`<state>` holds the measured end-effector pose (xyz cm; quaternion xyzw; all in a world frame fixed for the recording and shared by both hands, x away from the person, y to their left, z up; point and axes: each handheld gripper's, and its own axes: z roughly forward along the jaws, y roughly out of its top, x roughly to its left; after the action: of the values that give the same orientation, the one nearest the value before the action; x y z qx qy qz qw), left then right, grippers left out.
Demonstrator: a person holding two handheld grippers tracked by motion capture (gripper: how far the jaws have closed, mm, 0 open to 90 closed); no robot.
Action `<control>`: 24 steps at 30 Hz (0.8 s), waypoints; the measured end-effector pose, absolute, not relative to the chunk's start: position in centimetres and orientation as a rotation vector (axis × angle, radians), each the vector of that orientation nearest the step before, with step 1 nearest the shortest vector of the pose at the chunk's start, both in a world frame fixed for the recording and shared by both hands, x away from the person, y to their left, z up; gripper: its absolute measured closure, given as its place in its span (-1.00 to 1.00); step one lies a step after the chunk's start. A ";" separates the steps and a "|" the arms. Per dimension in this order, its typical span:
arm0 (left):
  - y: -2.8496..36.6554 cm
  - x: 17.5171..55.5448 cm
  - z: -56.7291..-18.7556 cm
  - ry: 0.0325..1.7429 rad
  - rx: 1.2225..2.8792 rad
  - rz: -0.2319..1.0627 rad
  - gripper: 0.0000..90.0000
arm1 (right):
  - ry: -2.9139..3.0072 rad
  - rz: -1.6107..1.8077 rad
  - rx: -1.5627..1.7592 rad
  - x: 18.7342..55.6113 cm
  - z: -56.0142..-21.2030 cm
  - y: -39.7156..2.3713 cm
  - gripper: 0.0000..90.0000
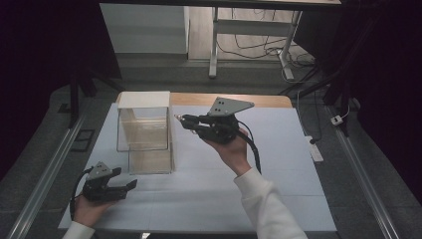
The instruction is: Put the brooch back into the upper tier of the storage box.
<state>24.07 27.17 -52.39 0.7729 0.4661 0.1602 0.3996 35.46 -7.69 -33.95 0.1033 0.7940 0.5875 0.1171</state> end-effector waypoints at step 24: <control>27.1 24.1 -52.6 1.181 1.964 0.398 -0.54 | 2.358 1.745 0.203 34.3 -33.8 -3.0 0.77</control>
<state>24.13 27.13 -52.59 0.7751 0.4661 0.1570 0.3967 34.33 -2.97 -33.81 0.0686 0.7980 0.5903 0.1003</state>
